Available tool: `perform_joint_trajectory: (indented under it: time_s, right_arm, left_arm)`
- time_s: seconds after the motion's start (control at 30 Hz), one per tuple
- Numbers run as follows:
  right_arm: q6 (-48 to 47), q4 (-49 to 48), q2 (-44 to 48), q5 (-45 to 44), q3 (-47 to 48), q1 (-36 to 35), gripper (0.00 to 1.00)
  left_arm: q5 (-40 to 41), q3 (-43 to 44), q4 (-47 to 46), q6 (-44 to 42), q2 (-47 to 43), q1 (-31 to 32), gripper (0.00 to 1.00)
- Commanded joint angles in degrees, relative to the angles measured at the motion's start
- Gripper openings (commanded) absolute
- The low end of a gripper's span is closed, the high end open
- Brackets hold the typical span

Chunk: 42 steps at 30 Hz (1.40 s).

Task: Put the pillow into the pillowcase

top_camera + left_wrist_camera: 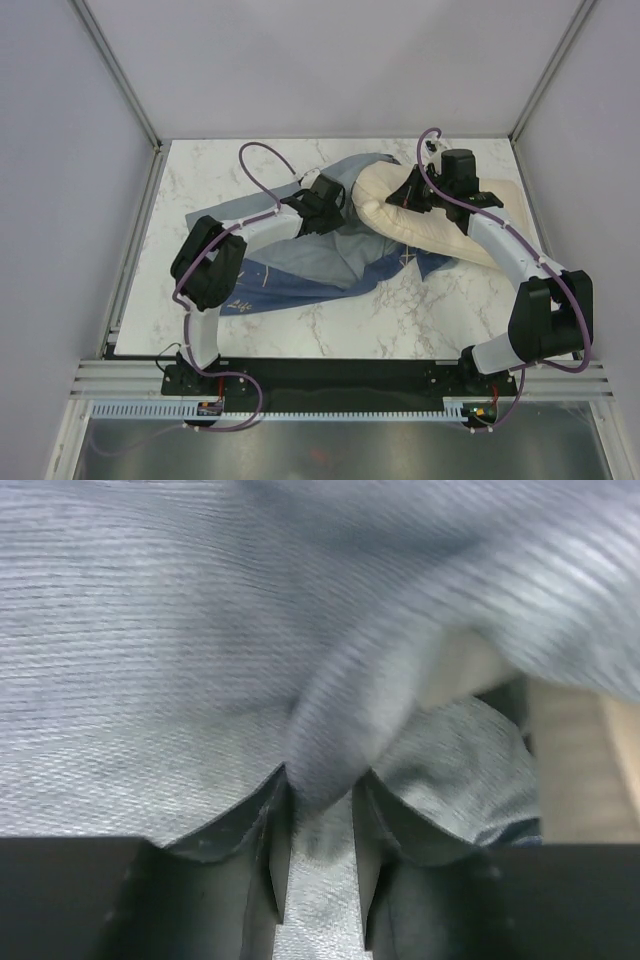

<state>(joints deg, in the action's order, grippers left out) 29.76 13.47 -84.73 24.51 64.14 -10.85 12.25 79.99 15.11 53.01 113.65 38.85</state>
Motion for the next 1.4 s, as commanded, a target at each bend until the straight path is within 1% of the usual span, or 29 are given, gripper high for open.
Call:
perform_joint_trajectory:
  time_s: [0.0, 0.07, 0.1, 0.13, 0.23, 0.33, 0.6, 0.73, 0.87, 1.07, 1.1, 1.13, 1.17, 1.2, 1.27, 1.37]
  right_arm:
    - [-0.14, -4.77, 1.58, -0.43, 1.60, 0.48, 0.00]
    - [-0.05, -4.86, 1.41, -0.43, 1.69, 0.39, 0.00]
    - [-0.14, -4.86, 1.23, -0.43, 1.69, 0.48, 0.00]
    - [-0.05, -4.86, 1.15, -0.43, 1.60, 0.39, 0.00]
    - [-0.40, -4.77, 1.41, -1.22, 1.43, 0.39, 0.00]
    - [-1.02, -4.34, 1.32, -2.54, 1.43, 0.48, 0.00]
    - [-3.74, -3.02, -1.05, -9.56, 1.25, -0.13, 0.00]
    - [-4.36, -2.05, -2.54, -12.99, 3.09, -2.15, 0.00]
    - [-5.76, -0.03, -5.09, -20.45, 5.99, -5.31, 0.00]
    - [-5.59, 0.85, -10.10, -24.15, 8.28, -8.48, 0.00]
    - [-5.59, 0.85, -11.06, -25.90, 8.72, -9.62, 0.00]
    - [-5.41, 0.85, -11.51, -27.05, 8.90, -10.32, 0.00]
    - [-4.63, 0.76, -11.95, -28.28, 8.98, -10.94, 0.00]
    - [-4.01, 0.59, -12.82, -30.47, 9.07, -12.08, 0.00]
    - [-1.65, -0.54, -13.79, -32.15, 9.07, -12.87, 0.00]
    - [0.64, -3.62, -15.73, -32.34, 7.93, -13.49, 0.00]
  left_arm:
    - [-2.67, 1.23, 0.53, 1.04, -0.61, -1.32, 0.27]
    - [-3.98, 0.09, -0.52, 0.43, -1.14, -1.32, 0.20]
    - [-4.69, -0.09, -0.79, -0.53, -1.32, -1.41, 0.13]
    - [-5.48, -0.09, -0.79, -1.07, -1.23, -1.32, 0.03]
    - [-8.46, -1.05, -0.87, -3.44, -2.54, -1.32, 0.02]
    - [-8.47, -3.60, -0.88, -3.44, -6.48, -1.23, 0.02]
    - [-8.47, -5.01, -0.88, -3.44, -16.78, -1.59, 0.02]
    - [-8.47, -6.24, -0.88, -3.44, -18.98, -1.50, 0.02]
    - [-8.47, -6.33, -0.88, -3.44, -20.74, -0.27, 0.02]
    - [-8.47, -5.46, -0.88, -3.44, -25.22, 2.27, 0.02]
    - [-8.47, -5.11, -0.88, -3.44, -26.10, 2.72, 0.02]
    - [-45.02, -4.93, -0.79, -5.62, -26.37, 3.16, 0.02]
    - [-45.56, -4.49, 7.91, -14.34, -26.72, 4.21, 0.02]
    - [-45.82, -3.44, 7.74, -14.17, -26.81, 4.91, 0.02]
    - [-47.57, -1.77, 7.48, -13.12, -26.28, 7.36, 0.02]
    - [-48.46, 1.39, 6.60, -11.19, -25.93, 10.70, 0.02]
